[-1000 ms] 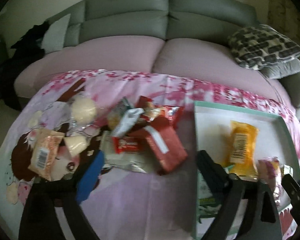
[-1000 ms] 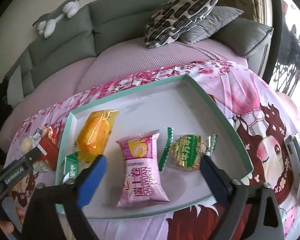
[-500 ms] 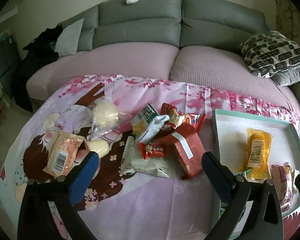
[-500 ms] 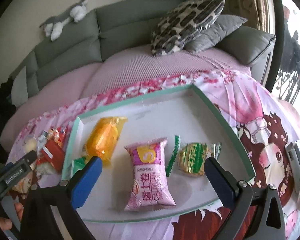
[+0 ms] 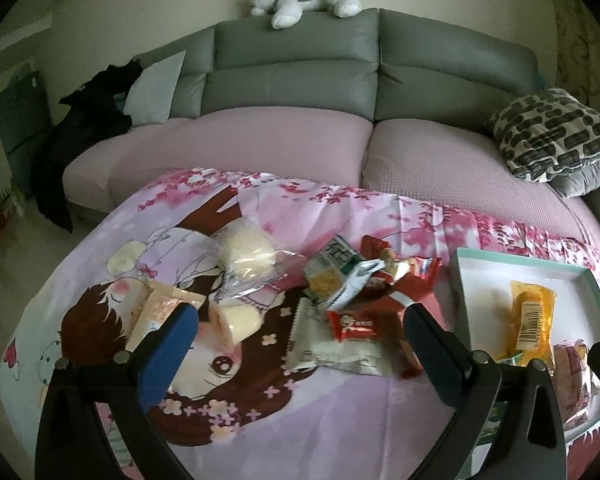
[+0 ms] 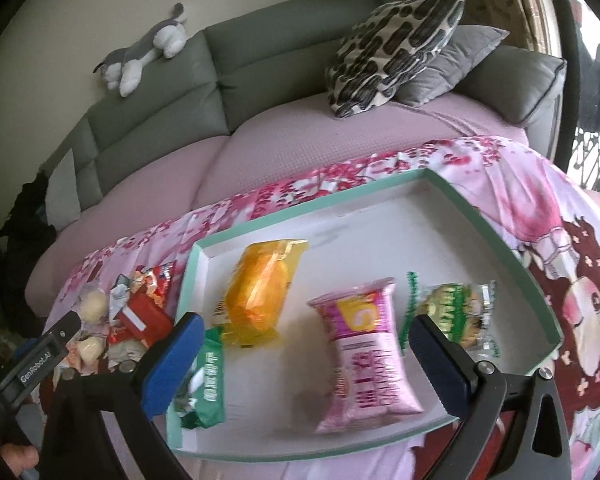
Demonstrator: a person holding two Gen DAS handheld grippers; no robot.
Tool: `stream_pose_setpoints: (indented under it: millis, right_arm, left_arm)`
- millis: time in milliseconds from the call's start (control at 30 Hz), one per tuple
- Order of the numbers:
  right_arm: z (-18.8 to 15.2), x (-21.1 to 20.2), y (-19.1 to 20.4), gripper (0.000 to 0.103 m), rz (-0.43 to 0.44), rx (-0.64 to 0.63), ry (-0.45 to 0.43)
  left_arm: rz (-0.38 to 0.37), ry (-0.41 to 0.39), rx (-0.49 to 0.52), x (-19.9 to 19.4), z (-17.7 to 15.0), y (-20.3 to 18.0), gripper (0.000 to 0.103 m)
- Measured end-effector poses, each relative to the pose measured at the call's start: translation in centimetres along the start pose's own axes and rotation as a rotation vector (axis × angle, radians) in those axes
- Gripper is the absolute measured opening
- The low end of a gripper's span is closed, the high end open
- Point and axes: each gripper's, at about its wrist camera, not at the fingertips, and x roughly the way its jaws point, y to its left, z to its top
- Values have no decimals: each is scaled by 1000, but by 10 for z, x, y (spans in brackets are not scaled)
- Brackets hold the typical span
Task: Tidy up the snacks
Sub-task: 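Move both tools back over the snack pile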
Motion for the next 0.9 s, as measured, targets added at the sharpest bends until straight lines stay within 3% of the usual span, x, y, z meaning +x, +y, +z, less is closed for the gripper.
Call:
stream_pose_setpoints:
  millis: [467,900]
  right_arm:
    - [-13,14,75,103,54,-121,24]
    - [-36,30,153,103,157,-206,72]
  left_arm:
    - [47,9,-105,1,3,72,102]
    - [131,34,-177,7,-1,139,102]
